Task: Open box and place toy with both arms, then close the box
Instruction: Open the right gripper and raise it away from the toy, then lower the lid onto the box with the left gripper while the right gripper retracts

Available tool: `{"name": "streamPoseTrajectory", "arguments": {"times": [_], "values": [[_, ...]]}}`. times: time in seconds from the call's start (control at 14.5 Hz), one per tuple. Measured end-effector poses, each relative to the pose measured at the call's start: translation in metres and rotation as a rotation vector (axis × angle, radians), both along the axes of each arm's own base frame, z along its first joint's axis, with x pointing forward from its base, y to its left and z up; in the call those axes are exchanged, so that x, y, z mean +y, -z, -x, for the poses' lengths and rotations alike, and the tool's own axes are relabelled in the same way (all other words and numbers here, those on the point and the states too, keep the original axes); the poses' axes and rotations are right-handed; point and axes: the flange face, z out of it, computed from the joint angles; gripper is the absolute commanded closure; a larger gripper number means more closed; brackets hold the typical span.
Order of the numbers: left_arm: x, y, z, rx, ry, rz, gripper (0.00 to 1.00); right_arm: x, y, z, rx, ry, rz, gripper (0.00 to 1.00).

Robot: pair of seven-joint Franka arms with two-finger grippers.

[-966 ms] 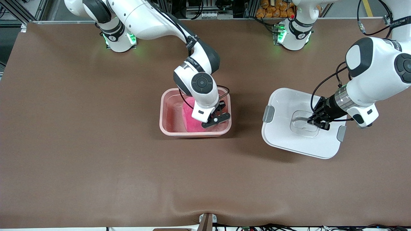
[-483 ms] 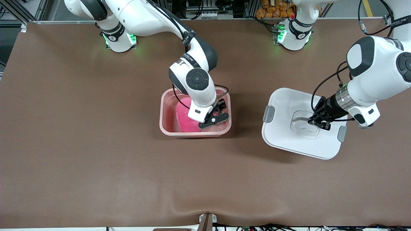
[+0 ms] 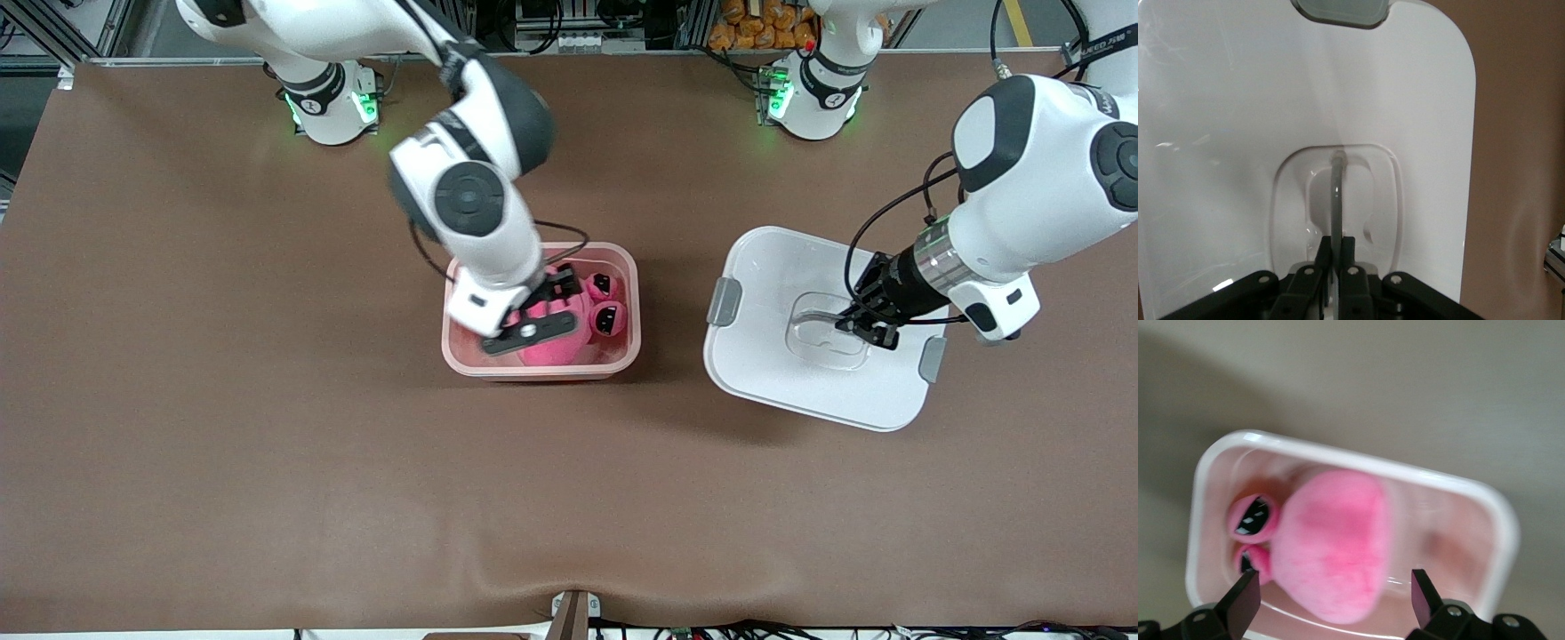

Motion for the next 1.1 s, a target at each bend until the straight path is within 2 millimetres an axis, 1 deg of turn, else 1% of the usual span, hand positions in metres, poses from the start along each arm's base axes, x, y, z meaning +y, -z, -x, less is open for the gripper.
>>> {"name": "streamPoseTrajectory", "arguments": {"times": [0.14,0.21,0.34,0.48,0.62,0.76,0.83,0.9,1.03,1.1], "values": [[-0.027,-0.01,0.005,-0.003,-0.019,0.013,1.0,-0.059,-0.033,-0.024,-0.012,0.08,-0.007,0.0],[-0.042,-0.015,0.01,-0.005,-0.028,0.017,1.0,-0.089,-0.05,-0.033,-0.012,0.12,-0.008,0.0],[-0.081,-0.024,0.022,-0.022,-0.033,-0.016,1.0,-0.152,-0.083,-0.043,-0.009,0.196,-0.006,0.0],[-0.131,-0.026,0.041,-0.047,-0.036,-0.076,1.0,-0.212,-0.111,-0.045,0.009,0.226,0.0,0.0],[-0.183,-0.02,0.062,-0.056,-0.056,-0.113,1.0,-0.267,-0.13,-0.044,0.021,0.229,0.002,0.0],[-0.221,-0.014,0.073,-0.052,-0.097,-0.111,1.0,-0.316,-0.145,-0.041,0.026,0.259,0.001,0.0],[-0.235,-0.012,0.074,-0.051,-0.121,-0.106,1.0,-0.336,-0.151,-0.035,0.027,0.272,-0.001,0.0],[-0.247,-0.01,0.075,-0.054,-0.145,-0.106,1.0,-0.351,-0.157,-0.026,0.027,0.279,-0.002,0.0],[-0.272,-0.006,0.081,-0.069,-0.174,-0.113,1.0,-0.37,-0.169,-0.002,0.02,0.293,-0.007,0.0],[-0.285,-0.002,0.087,-0.082,-0.176,-0.126,1.0,-0.376,-0.177,0.01,0.015,0.288,-0.009,0.0]]}}
